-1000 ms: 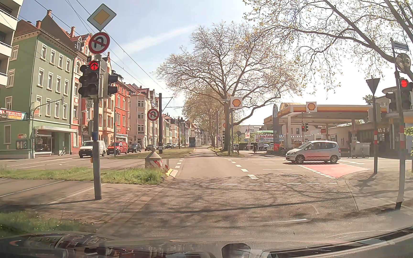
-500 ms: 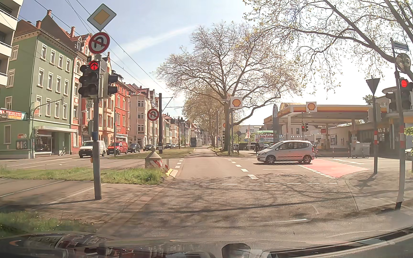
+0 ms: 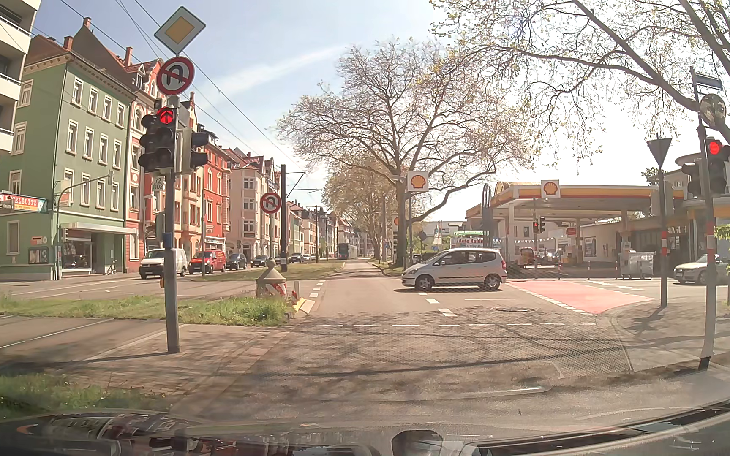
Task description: Follow the waypoints while adhering to traffic rules and regulations
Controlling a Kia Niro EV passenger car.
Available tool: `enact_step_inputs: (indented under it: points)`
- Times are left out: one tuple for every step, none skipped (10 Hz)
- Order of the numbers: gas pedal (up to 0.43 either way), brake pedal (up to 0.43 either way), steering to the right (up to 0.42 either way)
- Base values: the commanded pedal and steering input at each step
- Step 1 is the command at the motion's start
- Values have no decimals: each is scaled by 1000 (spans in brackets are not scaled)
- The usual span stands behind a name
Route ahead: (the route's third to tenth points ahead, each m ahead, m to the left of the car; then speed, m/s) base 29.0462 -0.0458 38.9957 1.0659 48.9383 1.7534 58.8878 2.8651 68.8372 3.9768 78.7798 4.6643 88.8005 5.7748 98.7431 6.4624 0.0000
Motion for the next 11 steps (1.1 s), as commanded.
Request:
enact_step_inputs:
  points:
    - [0, 220, -2]
    - [0, 226, -2]
    - [0, 226, -2]
    - [0, 226, -2]
    - [0, 226, -2]
    - [0, 226, -2]
    - [0, 226, -2]
    - [0, 226, -2]
    - [0, 226, -2]
    - [0, 226, -2]
    - [0, 220, -2]
